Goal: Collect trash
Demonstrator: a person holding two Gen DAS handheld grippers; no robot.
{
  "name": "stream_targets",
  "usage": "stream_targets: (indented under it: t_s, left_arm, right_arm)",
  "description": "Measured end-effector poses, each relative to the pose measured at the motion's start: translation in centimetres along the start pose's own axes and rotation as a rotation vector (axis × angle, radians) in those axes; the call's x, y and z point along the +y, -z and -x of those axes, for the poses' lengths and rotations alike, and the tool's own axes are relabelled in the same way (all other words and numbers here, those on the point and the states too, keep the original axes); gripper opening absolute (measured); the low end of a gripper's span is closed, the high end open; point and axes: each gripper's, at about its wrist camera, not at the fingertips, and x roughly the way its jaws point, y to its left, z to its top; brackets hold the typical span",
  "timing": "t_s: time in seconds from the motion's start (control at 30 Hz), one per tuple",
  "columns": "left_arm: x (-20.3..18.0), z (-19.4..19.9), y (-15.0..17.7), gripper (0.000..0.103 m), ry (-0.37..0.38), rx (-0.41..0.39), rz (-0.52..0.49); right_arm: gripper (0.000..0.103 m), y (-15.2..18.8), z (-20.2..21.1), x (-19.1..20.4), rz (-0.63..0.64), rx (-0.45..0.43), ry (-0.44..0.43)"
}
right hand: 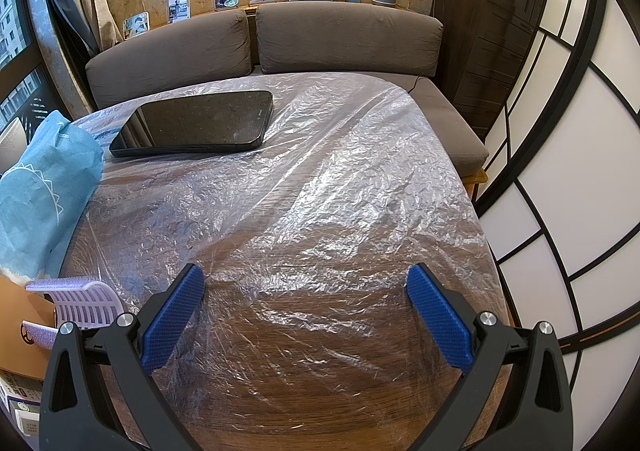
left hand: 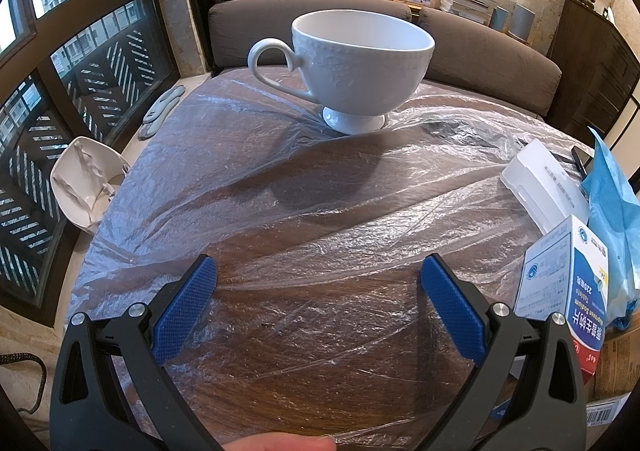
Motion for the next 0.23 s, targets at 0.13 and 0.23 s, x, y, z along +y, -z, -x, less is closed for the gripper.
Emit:
stream_targets:
  t_s: [0.13,0.23]
  left_arm:
    - [0.13,0.0,0.01,0.102,0.002,0.0,0.0]
    - [0.11,0.01,0.0,0.102,0.001,0.0,0.001]
  right_arm:
    - [0.099,0.0,0.0,0.03,0.0,0.0,0.0]
    - [0.099,0.0,-0.01,0.01,0.0,0.0,0.0]
